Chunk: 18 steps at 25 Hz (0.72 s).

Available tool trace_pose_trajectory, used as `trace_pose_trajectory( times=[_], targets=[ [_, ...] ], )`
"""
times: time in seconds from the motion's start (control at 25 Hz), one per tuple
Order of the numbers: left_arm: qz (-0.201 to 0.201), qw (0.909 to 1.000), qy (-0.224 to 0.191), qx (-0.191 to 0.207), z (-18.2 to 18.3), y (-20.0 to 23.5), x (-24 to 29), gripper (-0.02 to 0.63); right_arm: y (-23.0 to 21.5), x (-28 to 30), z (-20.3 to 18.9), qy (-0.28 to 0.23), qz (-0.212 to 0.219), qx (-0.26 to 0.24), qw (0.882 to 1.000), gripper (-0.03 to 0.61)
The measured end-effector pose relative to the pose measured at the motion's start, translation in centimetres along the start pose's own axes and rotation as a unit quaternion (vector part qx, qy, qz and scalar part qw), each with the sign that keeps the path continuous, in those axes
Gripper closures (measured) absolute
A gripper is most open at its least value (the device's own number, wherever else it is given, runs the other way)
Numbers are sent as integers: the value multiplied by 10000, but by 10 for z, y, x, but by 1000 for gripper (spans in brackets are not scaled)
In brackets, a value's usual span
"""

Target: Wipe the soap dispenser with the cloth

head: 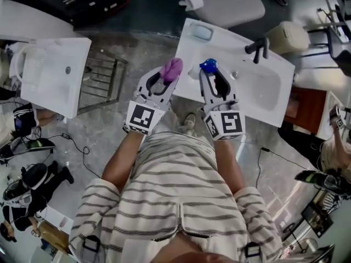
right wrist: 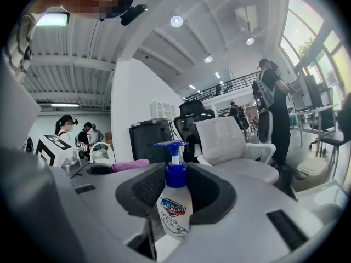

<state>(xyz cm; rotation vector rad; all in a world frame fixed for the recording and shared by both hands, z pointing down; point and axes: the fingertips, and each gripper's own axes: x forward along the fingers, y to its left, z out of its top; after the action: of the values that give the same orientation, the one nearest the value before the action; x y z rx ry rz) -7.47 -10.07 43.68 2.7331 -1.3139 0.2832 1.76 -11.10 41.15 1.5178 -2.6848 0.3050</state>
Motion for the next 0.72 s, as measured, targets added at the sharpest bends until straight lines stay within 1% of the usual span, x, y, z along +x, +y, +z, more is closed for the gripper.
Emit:
trace_pose_trajectory(
  times=[0.2, 0.36, 0.44, 0.72],
  targets=[
    [271, 9995, 14, -190, -6, 15, 0, 485, -2, 15, -15, 111, -114, -16, 9999, 443],
    [396, 9992, 53, 31, -10, 22, 3, 485, -7, 30, -33, 208, -279, -14, 9994, 443],
    [409, 9992, 52, -1, -13, 25, 4, 485, -9, 38, -43, 291, -339, -45, 9990, 443],
    [551, 9980, 277, -161, -37, 41, 11, 485, -18, 64, -73, 504, -537, -48, 9973, 443]
  ],
)
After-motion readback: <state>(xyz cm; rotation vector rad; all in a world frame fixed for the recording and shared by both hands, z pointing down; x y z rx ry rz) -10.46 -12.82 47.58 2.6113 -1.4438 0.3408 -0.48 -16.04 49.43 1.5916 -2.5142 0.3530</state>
